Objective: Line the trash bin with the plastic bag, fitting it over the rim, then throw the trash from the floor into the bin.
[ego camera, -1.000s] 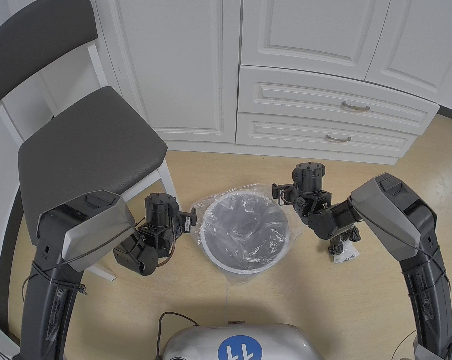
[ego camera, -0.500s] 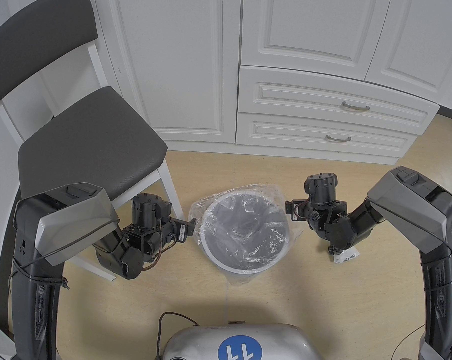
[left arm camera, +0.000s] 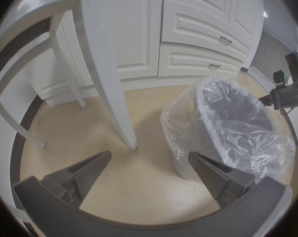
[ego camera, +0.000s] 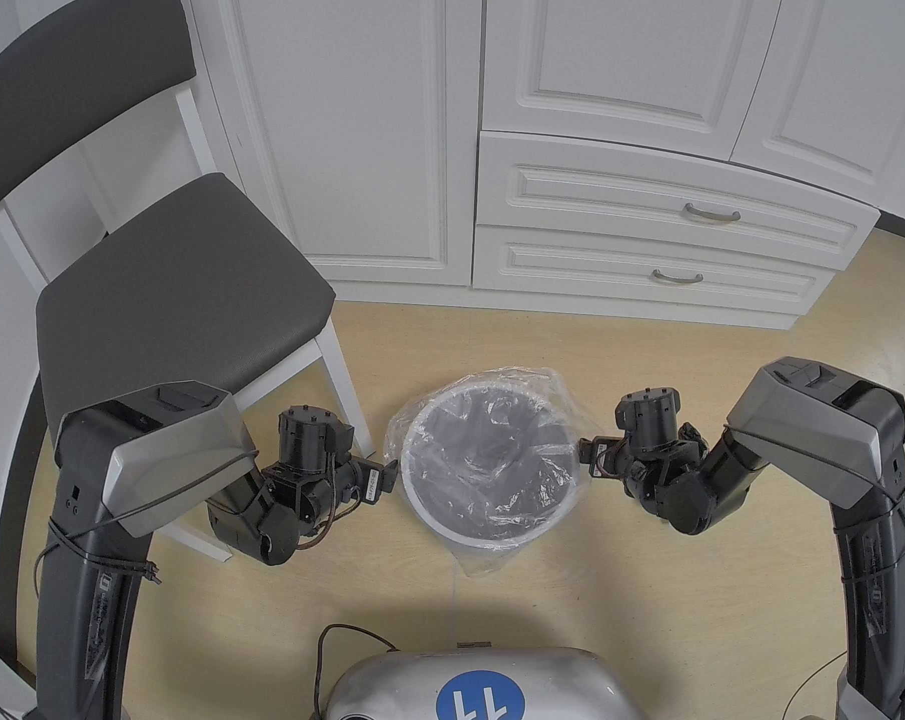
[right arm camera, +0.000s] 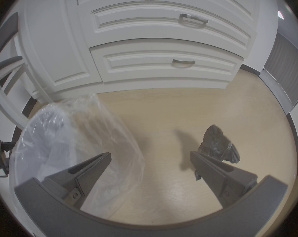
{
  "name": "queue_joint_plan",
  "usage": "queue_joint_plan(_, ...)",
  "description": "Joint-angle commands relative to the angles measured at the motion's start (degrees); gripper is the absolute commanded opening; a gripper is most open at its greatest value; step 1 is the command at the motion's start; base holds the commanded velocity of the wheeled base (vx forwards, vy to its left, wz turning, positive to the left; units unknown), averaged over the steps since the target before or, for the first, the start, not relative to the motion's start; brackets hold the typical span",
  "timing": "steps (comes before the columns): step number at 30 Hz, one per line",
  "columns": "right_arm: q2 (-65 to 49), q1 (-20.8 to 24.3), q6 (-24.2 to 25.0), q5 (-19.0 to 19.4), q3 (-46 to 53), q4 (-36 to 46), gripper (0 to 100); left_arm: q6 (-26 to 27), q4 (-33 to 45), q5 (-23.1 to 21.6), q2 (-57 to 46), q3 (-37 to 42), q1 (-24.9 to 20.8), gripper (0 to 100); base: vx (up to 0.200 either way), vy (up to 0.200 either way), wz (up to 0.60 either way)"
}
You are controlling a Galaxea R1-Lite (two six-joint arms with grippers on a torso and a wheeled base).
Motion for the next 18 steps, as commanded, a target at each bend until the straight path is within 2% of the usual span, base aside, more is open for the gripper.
queue_joint_plan(1, 2.94, 0.76, 0.08, 0.54, 2.12, -1.58, 100, -0.31, 0.77, 0.08, 4.04, -2.39, -0.03, 100, 0.000, 0.000, 0.00)
queue_joint_plan(18, 7.16, 3.22, 1.58, 1.77, 1.76, -2.90, 100, -2.77, 2.18, 2.10, 7.47, -8.28, 0.59, 100, 0.000, 0.000, 0.00)
